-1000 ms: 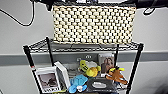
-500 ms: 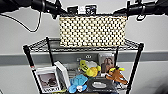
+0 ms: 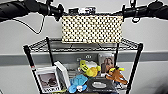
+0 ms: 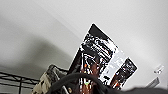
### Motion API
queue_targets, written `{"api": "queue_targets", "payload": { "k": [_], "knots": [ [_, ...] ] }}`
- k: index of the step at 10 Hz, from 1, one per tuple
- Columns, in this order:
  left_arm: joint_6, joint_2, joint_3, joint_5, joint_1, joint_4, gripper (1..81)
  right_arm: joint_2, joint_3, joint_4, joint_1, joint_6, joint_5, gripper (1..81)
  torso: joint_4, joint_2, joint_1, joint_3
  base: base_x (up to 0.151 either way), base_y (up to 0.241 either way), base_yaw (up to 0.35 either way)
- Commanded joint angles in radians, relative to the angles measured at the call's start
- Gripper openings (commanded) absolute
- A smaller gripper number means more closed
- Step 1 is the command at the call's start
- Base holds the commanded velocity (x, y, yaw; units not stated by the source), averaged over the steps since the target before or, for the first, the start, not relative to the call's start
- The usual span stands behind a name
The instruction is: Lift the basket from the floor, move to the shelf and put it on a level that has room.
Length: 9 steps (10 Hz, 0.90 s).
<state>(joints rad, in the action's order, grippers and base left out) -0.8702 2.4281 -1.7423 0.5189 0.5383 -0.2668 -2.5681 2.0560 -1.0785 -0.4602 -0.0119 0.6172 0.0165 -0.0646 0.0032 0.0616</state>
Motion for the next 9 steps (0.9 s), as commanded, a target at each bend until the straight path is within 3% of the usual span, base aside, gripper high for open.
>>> {"api": "queue_targets", "payload": {
  "k": [1, 4, 9],
  "knots": [
    [0.037, 0.043, -0.054, -0.014, 0.125, 0.034, 1.0, -0.097, 0.117, -0.014, -0.108, -0.074, 0.041, 1.0, 0.000, 0.000, 0.000, 0.000, 0.000, 0.000, 0.000],
    [0.060, 0.065, -0.106, -0.013, 0.101, 0.032, 1.0, -0.140, 0.183, -0.020, -0.067, -0.105, 0.044, 1.0, 0.000, -0.001, -0.001, 0.000, 0.000, 0.000, 0.000],
    [0.060, 0.043, -0.013, -0.020, 0.163, -0.002, 1.0, -0.106, 0.105, -0.064, -0.109, -0.105, 0.048, 1.0, 0.000, -0.001, -0.003, -0.001, 0.000, 0.000, 0.000]
  ]
}}
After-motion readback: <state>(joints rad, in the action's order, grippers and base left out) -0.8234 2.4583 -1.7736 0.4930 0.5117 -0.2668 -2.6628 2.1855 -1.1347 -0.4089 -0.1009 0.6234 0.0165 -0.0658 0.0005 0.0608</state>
